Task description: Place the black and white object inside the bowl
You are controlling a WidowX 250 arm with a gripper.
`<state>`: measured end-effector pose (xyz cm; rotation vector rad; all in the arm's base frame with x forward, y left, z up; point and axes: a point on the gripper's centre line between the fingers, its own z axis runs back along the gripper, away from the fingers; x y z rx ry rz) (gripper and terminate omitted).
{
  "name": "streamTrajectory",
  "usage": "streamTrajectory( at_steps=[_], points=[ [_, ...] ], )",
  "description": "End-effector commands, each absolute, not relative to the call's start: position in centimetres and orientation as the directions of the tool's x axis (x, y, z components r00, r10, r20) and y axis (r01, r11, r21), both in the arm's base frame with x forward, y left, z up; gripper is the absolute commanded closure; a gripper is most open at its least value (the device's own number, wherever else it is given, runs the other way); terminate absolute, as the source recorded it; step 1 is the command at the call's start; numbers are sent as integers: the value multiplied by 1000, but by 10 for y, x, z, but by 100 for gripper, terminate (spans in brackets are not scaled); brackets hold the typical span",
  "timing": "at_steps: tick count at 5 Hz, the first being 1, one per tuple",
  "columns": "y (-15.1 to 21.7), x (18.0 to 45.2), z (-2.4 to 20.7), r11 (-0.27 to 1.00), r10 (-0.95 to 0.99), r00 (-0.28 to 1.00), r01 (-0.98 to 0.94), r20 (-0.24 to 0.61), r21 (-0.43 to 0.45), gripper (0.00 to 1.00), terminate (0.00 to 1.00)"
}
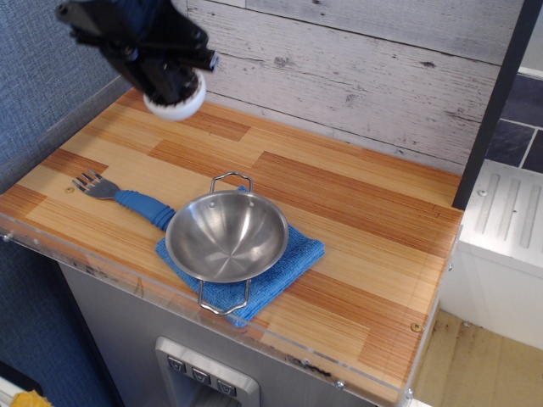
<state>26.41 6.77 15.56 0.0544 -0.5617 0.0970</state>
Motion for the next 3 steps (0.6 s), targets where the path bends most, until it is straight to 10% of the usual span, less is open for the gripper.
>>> streamTrajectory(
  at_steps=[1,3],
  points=[
    [57,233,141,999,10,864,-33,503,36,100,0],
    [31,239,107,997,-78,900,62,429,51,100,0]
  ],
)
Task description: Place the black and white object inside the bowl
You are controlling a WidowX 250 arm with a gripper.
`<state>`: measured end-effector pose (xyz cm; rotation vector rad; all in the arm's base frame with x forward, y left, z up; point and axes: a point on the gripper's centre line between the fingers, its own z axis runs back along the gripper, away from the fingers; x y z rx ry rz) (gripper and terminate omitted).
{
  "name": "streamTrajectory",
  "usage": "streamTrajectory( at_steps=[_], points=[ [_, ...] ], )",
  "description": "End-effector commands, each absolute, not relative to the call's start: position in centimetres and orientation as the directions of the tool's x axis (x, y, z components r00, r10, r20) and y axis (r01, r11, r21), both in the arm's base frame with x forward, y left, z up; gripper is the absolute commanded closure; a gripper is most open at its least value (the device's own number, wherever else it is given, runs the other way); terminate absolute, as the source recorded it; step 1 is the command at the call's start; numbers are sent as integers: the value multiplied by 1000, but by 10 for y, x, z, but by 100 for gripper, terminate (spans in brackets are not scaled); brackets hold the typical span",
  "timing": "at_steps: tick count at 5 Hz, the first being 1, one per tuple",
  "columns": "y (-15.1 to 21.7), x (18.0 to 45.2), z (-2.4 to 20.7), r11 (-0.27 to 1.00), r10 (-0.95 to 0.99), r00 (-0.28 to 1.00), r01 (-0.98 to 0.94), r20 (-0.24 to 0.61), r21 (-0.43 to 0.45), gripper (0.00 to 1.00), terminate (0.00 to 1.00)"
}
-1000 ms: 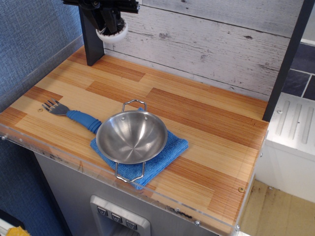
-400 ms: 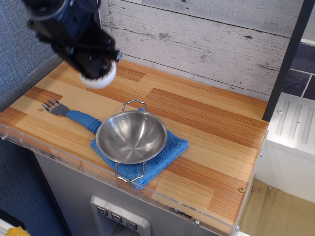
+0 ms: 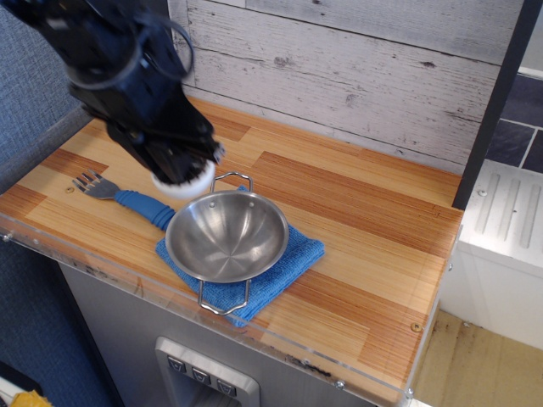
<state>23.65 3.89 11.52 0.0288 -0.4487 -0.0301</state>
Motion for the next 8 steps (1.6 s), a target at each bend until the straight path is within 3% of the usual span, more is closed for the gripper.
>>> streamTrajectory(
  at_steps=[1,5,6,8],
  points=[
    [20,244,95,996,-90,912,76,401,51,100,0],
    [17,244,63,998,-39,938,19,345,60,100,0],
    [20,244,61,994,-14,938,-26,348,109,0,0],
    [23,244,61,989,0,938,-50,346,137,0,0]
  ],
)
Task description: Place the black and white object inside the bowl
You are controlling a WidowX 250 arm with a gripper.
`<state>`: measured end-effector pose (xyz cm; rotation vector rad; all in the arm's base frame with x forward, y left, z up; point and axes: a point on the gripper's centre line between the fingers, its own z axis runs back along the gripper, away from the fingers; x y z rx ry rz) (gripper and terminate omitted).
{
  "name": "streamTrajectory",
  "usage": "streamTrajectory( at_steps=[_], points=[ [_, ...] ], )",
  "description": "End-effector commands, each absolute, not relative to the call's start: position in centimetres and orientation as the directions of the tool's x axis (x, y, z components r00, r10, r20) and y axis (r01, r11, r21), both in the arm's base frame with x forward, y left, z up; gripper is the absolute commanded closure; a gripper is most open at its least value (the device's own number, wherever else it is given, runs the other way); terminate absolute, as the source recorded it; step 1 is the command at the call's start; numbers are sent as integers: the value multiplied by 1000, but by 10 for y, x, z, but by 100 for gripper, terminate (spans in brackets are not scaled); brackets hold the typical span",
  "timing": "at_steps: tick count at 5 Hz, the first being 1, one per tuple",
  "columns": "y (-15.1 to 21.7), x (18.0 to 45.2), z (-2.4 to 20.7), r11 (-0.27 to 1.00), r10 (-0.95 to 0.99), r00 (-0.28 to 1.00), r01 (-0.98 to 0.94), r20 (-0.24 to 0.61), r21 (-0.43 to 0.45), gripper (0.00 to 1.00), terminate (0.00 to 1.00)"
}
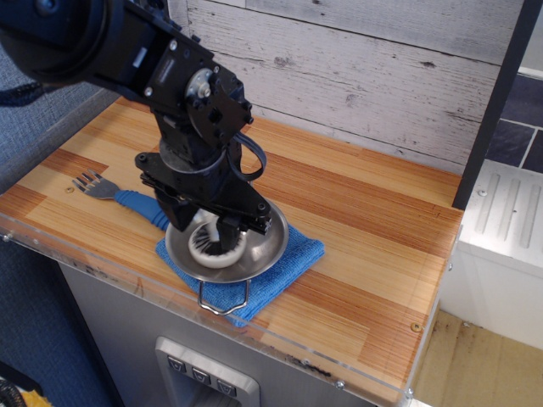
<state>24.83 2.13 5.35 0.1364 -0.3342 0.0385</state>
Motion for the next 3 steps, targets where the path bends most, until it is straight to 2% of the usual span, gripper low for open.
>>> streamTrajectory(
  at_steps=[1,2,3],
  points=[
    [23,244,69,990,5,933,-55,359,128,0,0],
    [24,251,95,993,9,899,-58,437,98,0,0],
    [26,257,137,994,-2,842,-57,539,92,0,0]
  ],
)
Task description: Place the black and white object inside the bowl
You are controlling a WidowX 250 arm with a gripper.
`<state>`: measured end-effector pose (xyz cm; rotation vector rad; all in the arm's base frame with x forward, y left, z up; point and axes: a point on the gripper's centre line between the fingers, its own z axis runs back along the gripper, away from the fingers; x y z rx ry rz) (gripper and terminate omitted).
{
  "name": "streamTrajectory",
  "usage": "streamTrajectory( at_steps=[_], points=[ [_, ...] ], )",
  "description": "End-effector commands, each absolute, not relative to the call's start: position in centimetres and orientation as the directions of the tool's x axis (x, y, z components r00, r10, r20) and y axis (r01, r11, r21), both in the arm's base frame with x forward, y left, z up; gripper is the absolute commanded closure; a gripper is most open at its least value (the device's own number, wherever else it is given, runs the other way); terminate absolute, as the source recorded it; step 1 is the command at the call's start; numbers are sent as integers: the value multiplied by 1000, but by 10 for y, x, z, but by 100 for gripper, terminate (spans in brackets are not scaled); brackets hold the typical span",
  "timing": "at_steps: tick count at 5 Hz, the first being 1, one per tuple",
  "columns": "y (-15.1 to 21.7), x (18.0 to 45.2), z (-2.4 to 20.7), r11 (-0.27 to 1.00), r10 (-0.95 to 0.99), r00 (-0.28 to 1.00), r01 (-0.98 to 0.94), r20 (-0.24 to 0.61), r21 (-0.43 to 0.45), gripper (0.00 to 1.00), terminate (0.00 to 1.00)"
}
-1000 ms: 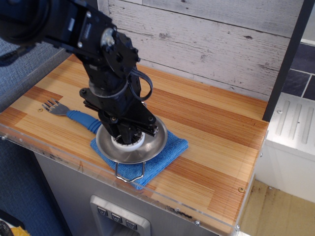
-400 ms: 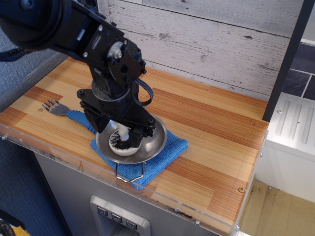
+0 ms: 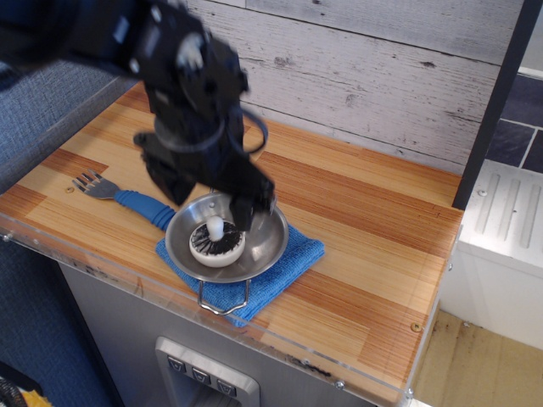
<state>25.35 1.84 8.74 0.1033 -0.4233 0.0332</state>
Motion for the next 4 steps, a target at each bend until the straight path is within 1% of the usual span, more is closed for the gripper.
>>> streamTrajectory(
  at_steps=[1,3,4],
  points=[
    [29,257,165,999,14,806,-37,592,26,0,0],
    [29,257,165,999,14,806,-37,592,26,0,0],
    [29,257,165,999,14,806,-37,592,26,0,100]
  ],
)
